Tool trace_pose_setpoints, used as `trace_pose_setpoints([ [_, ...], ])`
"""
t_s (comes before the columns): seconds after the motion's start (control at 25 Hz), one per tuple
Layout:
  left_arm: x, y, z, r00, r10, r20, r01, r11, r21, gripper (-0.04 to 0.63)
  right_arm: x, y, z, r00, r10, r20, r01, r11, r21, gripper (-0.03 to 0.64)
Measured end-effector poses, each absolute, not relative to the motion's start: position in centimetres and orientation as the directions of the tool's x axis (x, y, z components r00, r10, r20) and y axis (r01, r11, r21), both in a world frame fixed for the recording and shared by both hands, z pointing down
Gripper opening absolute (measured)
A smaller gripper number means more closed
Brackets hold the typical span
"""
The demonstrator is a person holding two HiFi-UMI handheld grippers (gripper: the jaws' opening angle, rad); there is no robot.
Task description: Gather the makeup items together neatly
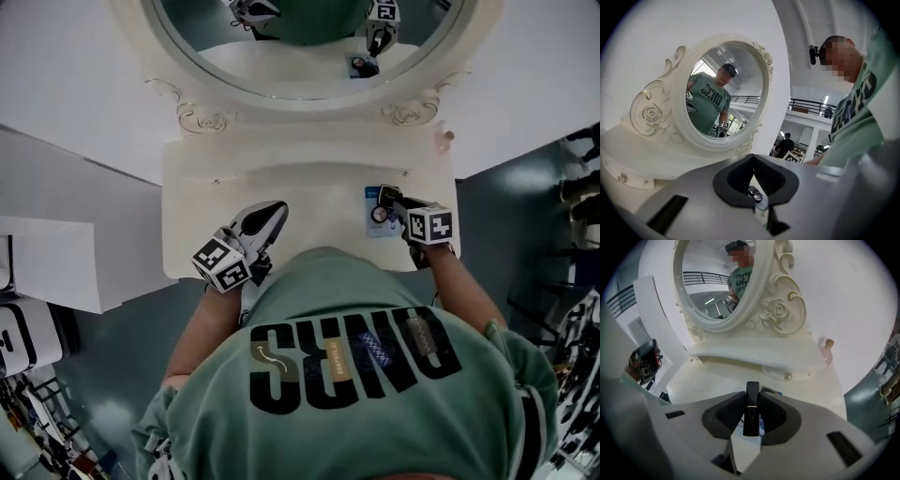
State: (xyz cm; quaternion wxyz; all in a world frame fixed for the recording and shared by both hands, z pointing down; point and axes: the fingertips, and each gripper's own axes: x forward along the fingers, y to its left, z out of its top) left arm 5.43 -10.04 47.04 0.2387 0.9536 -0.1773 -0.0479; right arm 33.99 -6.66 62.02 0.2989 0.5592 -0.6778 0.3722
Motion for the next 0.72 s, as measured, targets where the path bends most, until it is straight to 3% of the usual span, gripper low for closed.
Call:
trace_pose_setpoints([
  [0.4, -8.6, -12.4, 46.8, 0.875, -0.483, -0.033, -0.415, -0.782, 0.466, 0.009, 13.6, -20.5, 55.7, -0.420, -0.534, 0.734, -0.907, 0.263, -0.328, 0.089],
  [0.72, -22.6, -11.9, 48.7, 0.812, -0.583, 0.010, -0.515, -0.708, 0.483, 0.009, -1.1, -28.6, 59.1, -0.457, -0.499, 0.737, -0.884, 0.160, -0.440, 0.089],
])
